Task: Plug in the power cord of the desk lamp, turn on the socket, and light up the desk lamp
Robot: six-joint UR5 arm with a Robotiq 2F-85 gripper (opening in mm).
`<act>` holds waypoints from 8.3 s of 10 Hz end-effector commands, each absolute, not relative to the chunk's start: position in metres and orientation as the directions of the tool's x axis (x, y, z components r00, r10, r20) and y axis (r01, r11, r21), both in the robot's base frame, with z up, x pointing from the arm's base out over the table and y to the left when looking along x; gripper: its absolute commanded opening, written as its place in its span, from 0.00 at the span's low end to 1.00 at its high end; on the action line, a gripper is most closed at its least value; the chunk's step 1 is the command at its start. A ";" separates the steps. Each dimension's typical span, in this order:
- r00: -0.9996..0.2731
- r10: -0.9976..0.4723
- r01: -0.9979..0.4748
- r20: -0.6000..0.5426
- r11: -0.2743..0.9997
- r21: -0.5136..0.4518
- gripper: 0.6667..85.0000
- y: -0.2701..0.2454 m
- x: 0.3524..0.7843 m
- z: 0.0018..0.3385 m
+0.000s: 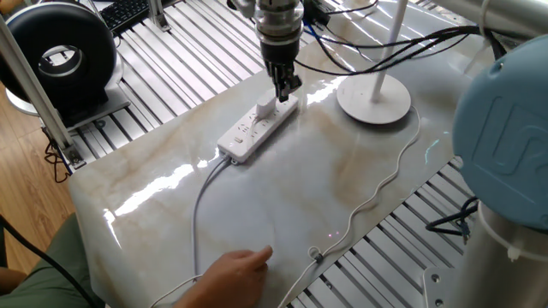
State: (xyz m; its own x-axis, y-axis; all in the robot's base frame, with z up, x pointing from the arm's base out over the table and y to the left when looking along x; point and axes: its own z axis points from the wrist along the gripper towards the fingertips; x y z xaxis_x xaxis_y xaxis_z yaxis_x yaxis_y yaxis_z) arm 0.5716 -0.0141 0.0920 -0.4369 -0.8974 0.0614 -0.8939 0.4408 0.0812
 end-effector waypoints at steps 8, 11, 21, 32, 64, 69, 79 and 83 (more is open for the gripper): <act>-0.937 -0.349 -0.342 0.025 0.929 0.141 0.00 0.093 0.595 0.082; -0.947 -0.323 -0.321 -0.005 0.942 0.099 0.00 0.095 0.603 0.070; -0.944 -0.323 -0.326 -0.063 0.944 0.055 0.00 0.091 0.612 0.044; -0.929 -0.365 -0.369 -0.066 0.927 0.063 0.00 0.092 0.601 0.034; -0.850 -0.492 -0.527 0.187 0.794 -0.303 0.00 -0.049 0.617 0.169; -0.822 -0.540 -0.557 0.181 0.695 -0.456 0.00 -0.121 0.642 0.149; -0.806 -0.505 -0.584 0.310 0.592 -0.556 0.00 -0.195 0.595 0.119; -0.800 -0.480 -0.598 0.361 0.587 -0.545 0.00 -0.203 0.581 0.117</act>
State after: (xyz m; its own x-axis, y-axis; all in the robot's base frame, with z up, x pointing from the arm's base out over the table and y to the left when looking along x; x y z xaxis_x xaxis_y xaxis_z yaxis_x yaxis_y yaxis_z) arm 0.5933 -0.1975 0.1207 -0.7981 -0.5020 0.3332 -0.5961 0.5774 -0.5579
